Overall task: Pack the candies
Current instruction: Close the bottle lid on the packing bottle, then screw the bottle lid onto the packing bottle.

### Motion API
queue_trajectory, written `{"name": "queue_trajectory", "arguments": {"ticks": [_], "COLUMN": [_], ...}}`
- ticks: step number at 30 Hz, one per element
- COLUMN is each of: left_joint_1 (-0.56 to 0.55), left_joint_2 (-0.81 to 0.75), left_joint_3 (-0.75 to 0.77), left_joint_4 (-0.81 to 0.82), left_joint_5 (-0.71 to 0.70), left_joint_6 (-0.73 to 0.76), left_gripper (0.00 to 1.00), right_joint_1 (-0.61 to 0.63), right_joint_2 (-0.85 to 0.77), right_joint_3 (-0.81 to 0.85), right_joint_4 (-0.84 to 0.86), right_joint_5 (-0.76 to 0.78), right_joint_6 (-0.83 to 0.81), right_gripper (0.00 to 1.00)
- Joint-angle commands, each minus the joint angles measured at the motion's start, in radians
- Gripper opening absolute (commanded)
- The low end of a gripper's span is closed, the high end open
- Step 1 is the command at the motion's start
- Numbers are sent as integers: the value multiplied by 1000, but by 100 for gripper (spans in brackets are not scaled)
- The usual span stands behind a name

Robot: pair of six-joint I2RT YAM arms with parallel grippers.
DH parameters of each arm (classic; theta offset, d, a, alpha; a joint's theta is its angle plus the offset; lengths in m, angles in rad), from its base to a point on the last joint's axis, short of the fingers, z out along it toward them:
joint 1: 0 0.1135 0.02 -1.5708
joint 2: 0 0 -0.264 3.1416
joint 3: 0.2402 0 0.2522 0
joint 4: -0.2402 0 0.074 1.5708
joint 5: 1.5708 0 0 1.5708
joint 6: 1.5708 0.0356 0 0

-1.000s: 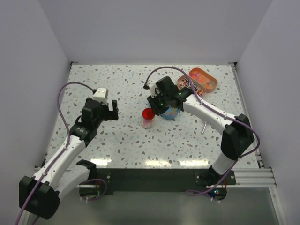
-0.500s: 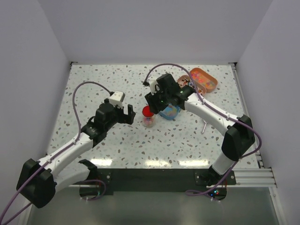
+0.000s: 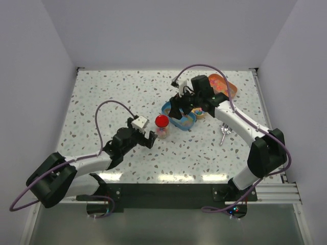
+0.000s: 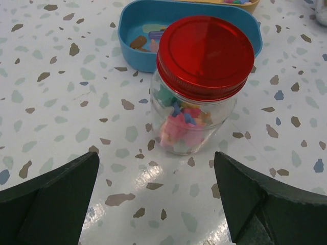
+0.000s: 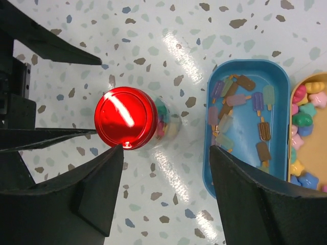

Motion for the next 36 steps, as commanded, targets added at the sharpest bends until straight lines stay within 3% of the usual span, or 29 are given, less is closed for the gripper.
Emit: {"name": "queue_trajectory", "arguments": {"ticks": [1,6,19,28,32,36], "left_joint_1": [-3,-3,-3,-5,-3,-3], "left_joint_2": [58,174,395,432,434,434], "left_joint_3": [4,38,143,155,152,156], "left_joint_4": [257,365,495,500,506,506], "left_joint_5": [48,92,195,213,214,220], "left_joint_6": [65,99,121,121,121,119], "left_gripper": [100,100,97,80,76,73], "right_joint_1": [3,-2,-11,-13,-13,-11], "right_joint_2": [-14,4,98,135,150,155], "right_joint_3": [-9,-30,11,51,65,75], "right_joint_4": [91,134,121,109,111,123], "right_joint_5": [-125,-159,-245,-257,-259,-262], "right_joint_6": [-74,-90,-157,-91,-52,-7], "right_gripper": [73,78,77,63,50,47]}}
